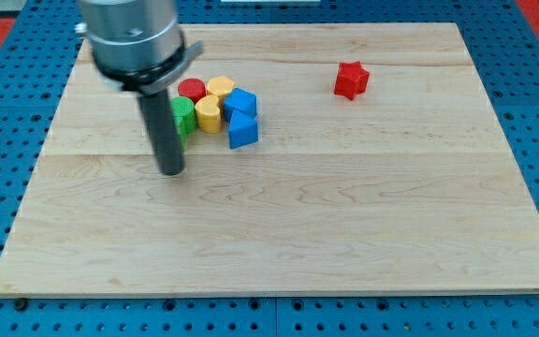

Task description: Push the green star bottom left to the yellow heart

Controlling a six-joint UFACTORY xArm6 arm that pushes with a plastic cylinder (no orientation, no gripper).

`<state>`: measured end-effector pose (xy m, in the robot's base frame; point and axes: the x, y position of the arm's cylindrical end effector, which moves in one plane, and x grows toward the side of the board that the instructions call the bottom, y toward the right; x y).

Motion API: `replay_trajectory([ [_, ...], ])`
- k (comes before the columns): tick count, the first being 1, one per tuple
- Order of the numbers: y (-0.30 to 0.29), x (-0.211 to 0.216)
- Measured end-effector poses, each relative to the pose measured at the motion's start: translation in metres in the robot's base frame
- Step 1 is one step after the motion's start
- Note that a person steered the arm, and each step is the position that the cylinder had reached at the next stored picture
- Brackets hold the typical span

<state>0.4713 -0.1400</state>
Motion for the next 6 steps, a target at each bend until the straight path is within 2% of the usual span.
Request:
replay_trajectory([
  [1, -0.058, -0.004],
  [2, -0.048, -0.044],
  [3, -0.018, -0.058],
  [4, 0.013, -0.050],
  [5, -0.012, -0.022],
  [6, -0.001, 0.040],
])
